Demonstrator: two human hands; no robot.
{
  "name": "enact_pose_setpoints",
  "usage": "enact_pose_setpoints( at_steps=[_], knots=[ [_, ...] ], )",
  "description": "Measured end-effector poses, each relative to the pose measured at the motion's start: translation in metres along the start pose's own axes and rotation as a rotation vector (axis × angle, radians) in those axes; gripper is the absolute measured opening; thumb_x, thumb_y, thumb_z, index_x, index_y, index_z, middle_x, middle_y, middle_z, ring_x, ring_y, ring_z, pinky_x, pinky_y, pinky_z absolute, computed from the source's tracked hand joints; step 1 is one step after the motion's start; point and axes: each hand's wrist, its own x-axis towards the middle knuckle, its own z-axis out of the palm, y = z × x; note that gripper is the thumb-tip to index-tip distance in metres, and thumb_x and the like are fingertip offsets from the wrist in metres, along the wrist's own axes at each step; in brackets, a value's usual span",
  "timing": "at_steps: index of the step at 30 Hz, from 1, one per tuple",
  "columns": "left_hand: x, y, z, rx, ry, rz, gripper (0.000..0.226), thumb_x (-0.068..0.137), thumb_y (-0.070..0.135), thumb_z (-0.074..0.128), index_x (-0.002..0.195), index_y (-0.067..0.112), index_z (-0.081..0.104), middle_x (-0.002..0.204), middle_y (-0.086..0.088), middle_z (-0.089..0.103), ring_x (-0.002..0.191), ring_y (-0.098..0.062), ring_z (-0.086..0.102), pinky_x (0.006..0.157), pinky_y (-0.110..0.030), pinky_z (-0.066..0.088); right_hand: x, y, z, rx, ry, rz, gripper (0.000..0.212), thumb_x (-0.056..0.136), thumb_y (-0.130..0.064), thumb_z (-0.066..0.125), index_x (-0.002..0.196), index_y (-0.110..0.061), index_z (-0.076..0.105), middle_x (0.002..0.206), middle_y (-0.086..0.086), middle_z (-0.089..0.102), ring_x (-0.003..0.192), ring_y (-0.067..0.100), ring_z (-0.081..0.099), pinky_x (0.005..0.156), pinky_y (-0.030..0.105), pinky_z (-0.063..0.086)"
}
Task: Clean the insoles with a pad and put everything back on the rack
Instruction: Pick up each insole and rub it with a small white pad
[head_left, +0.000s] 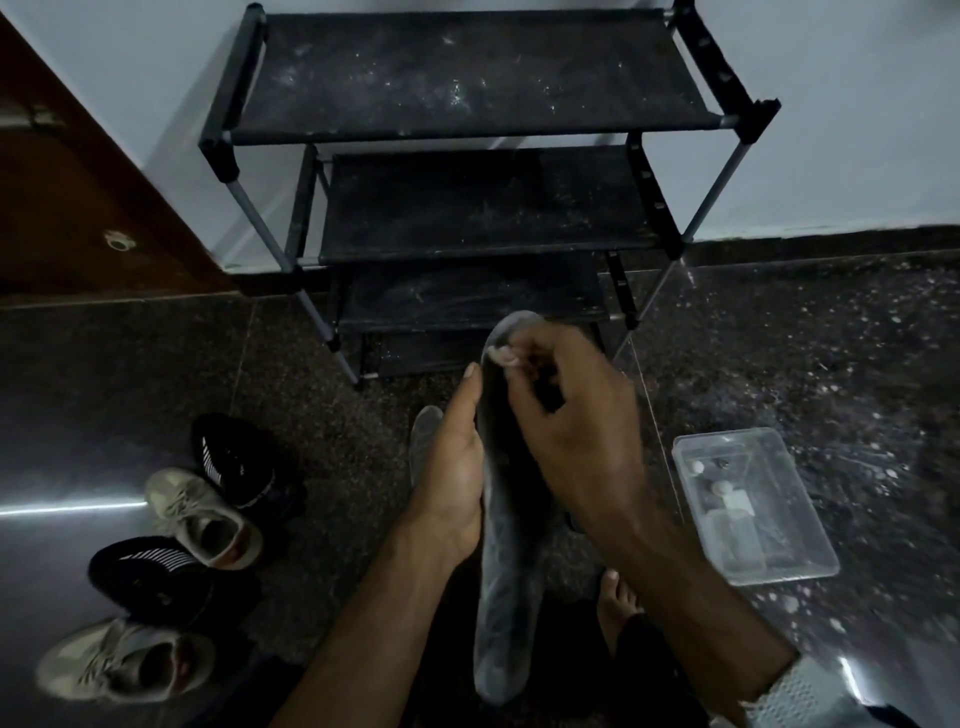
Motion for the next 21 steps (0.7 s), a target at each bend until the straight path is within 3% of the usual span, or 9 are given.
enact_pose_setpoints(
  at_steps=[3,7,9,12,14,17,21],
  knots=[
    [0.004,-0.001,-0.008,-0.010,0.038,0.057,0.060,0.099,0.050,0.035,0.135,0.005,0.053,0.136,-0.018,0.055,0.129,-0.029,0.051,0.111,-0.041,0.034,-0.009,-0.009,0.011,-0.015,-0.047,-0.083,0.018,0.090,-0.011,0.065,0.107,-0.017,0.063,0.099,-0.005,0.067,0.091,0.002,0.060,0.079,0.023,0.053],
    [0.004,-0.001,-0.006,-0.042,0.076,0.069,0.063,0.090,0.053,0.051,0.130,0.005,0.058,0.133,-0.021,0.057,0.124,-0.034,0.054,0.103,-0.043,0.042,0.001,0.002,0.001,-0.048,0.010,-0.016,0.018,0.091,-0.014,0.065,0.107,-0.022,0.060,0.099,-0.006,0.065,0.089,0.009,0.060,0.078,0.034,0.054],
    [0.002,-0.002,-0.004,-0.024,0.076,0.075,0.062,0.089,0.053,0.049,0.127,0.006,0.060,0.130,-0.020,0.060,0.120,-0.032,0.058,0.097,-0.042,0.046,0.006,0.010,-0.007,-0.071,0.048,0.063,0.018,0.092,-0.016,0.064,0.108,-0.023,0.059,0.101,-0.008,0.064,0.091,0.011,0.061,0.079,0.039,0.054],
    [0.002,0.000,-0.004,-0.008,0.073,0.082,0.061,0.090,0.053,0.050,0.126,0.006,0.061,0.131,-0.020,0.059,0.121,-0.032,0.057,0.102,-0.044,0.044,0.001,0.002,-0.004,-0.029,0.021,0.070,0.020,0.092,-0.016,0.064,0.108,-0.025,0.057,0.101,-0.011,0.065,0.092,0.007,0.062,0.080,0.035,0.055],
    [0.000,0.002,-0.006,-0.013,0.036,0.090,0.060,0.097,0.052,0.041,0.129,0.005,0.059,0.134,-0.019,0.057,0.126,-0.030,0.054,0.111,-0.041,0.039,-0.007,-0.011,0.007,0.036,-0.035,0.025,0.020,0.091,-0.014,0.064,0.107,-0.024,0.059,0.099,-0.010,0.066,0.092,0.003,0.062,0.079,0.029,0.055],
    [0.000,0.004,-0.009,-0.045,0.023,0.108,0.060,0.102,0.046,0.023,0.123,0.007,0.064,0.130,-0.014,0.062,0.124,-0.023,0.057,0.107,-0.032,0.042,-0.013,-0.018,0.016,0.042,-0.076,-0.049,0.020,0.090,-0.012,0.065,0.107,-0.022,0.060,0.099,-0.008,0.067,0.091,0.003,0.062,0.078,0.028,0.055],
    [0.001,0.004,-0.008,-0.052,0.066,0.095,0.066,0.088,0.057,0.051,0.132,0.008,0.057,0.134,-0.019,0.056,0.127,-0.031,0.053,0.109,-0.045,0.038,0.000,-0.001,0.001,0.005,-0.045,0.054,0.027,0.091,-0.018,0.065,0.109,-0.033,0.051,0.100,-0.010,0.065,0.093,0.008,0.062,0.079,0.036,0.055]
  ],
)
